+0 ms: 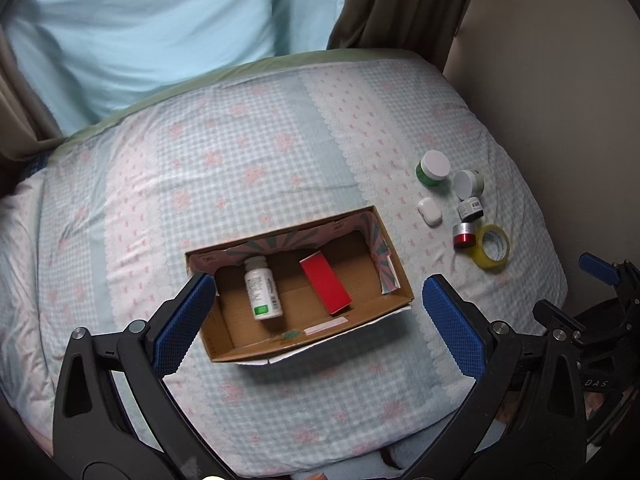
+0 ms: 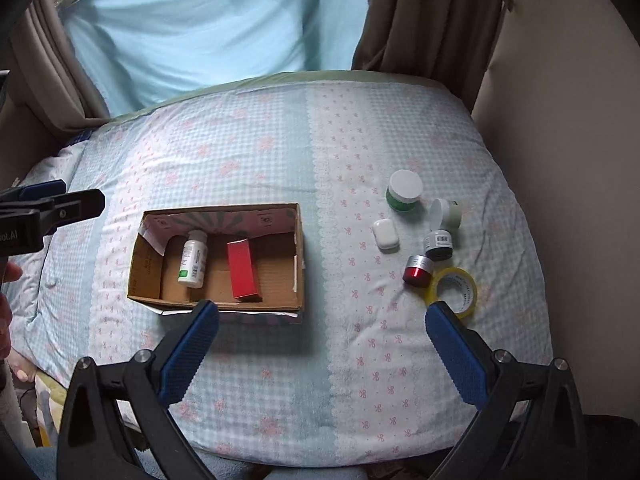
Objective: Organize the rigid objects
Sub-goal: 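Withdraw both tools from the box toward the remaining items, then grasp the white-lidded jar with the left tool while the right tool grasps the black-lidded jar, then carry both jars into the cardboard box and open both tools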
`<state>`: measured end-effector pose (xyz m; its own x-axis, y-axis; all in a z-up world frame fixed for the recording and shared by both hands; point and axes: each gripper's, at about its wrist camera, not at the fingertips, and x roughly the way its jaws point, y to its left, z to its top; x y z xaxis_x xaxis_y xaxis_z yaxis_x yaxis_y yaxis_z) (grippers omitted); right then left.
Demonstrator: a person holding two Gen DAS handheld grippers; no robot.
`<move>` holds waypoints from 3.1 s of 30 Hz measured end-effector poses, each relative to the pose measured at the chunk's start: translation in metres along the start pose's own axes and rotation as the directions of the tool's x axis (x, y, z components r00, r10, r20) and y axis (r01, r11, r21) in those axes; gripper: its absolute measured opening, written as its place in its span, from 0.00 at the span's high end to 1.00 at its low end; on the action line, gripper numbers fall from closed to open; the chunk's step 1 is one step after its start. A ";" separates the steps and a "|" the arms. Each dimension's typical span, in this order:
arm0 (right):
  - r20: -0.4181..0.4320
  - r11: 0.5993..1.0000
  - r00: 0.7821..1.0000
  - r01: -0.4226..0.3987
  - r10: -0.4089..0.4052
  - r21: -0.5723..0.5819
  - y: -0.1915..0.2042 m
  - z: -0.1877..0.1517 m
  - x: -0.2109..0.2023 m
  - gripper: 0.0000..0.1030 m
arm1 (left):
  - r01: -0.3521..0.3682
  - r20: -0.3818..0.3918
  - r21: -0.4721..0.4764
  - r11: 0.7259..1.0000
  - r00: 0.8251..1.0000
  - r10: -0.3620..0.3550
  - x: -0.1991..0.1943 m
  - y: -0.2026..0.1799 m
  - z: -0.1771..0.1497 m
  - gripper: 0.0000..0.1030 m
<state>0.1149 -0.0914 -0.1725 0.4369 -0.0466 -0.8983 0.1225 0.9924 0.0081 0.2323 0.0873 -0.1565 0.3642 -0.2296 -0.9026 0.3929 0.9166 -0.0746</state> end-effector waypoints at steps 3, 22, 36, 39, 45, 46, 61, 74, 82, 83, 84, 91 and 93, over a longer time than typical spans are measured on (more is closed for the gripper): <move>0.019 0.998 0.999 0.036 -0.037 0.057 -0.039 0.000 -0.001 0.00 | 0.039 -0.007 0.027 0.999 0.999 -0.039 0.016 -0.031 0.019 0.00; -0.032 0.956 0.999 0.032 -0.024 0.292 -0.193 0.025 0.093 0.00 | 0.052 -0.175 0.289 0.956 0.985 -0.001 0.184 -0.201 0.116 0.00; -0.098 0.952 0.995 -0.003 0.034 0.306 -0.236 0.031 0.238 0.01 | 0.030 -0.300 0.481 0.876 0.945 0.132 0.367 -0.274 0.124 0.00; -0.114 0.959 0.993 0.007 0.026 0.282 -0.229 0.030 0.261 0.01 | 0.032 -0.299 0.493 0.870 0.945 0.134 0.389 -0.277 0.126 0.00; -0.156 0.960 0.988 0.021 0.024 0.280 -0.223 0.027 0.300 0.06 | 0.075 -0.331 0.527 0.847 0.935 0.124 0.425 -0.287 0.128 0.00; -0.162 0.960 0.987 0.025 0.021 0.278 -0.222 0.026 0.304 0.06 | 0.077 -0.327 0.536 0.840 0.937 0.122 0.428 -0.289 0.128 0.00; -0.216 0.980 0.976 0.009 0.035 0.197 -0.217 0.035 0.343 0.44 | 0.125 -0.353 0.572 0.811 0.930 0.106 0.462 -0.306 0.125 0.32; -0.238 0.975 0.970 0.008 0.046 0.223 -0.216 0.034 0.342 0.47 | 0.138 -0.358 0.529 0.837 0.931 0.072 0.451 -0.296 0.132 0.33; -0.216 0.967 0.975 0.005 0.052 0.256 -0.226 0.043 0.310 0.47 | 0.139 -0.330 0.514 0.847 0.943 0.046 0.410 -0.297 0.133 0.33; -0.211 0.966 0.976 0.006 0.050 0.257 -0.227 0.045 0.304 0.47 | 0.139 -0.325 0.513 0.847 0.945 0.041 0.402 -0.297 0.134 0.33; -0.205 0.966 0.978 0.006 0.048 0.258 -0.229 0.047 0.298 0.47 | 0.139 -0.319 0.513 0.847 0.947 0.037 0.394 -0.297 0.135 0.33; -0.183 0.966 0.982 -0.005 0.053 0.257 -0.233 0.056 0.250 0.47 | 0.142 -0.269 0.460 0.877 0.963 -0.015 0.319 -0.283 0.138 0.33; -0.177 0.969 0.983 -0.003 0.048 0.245 -0.223 0.055 0.233 0.47 | 0.139 -0.243 0.448 0.883 0.970 -0.030 0.294 -0.275 0.137 0.33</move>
<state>0.2381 -0.3299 -0.3595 0.2777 0.0216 -0.9604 0.3362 0.9343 0.1183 0.3465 -0.2769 -0.3432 0.1363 -0.1702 -0.9759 0.7758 0.6310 -0.0017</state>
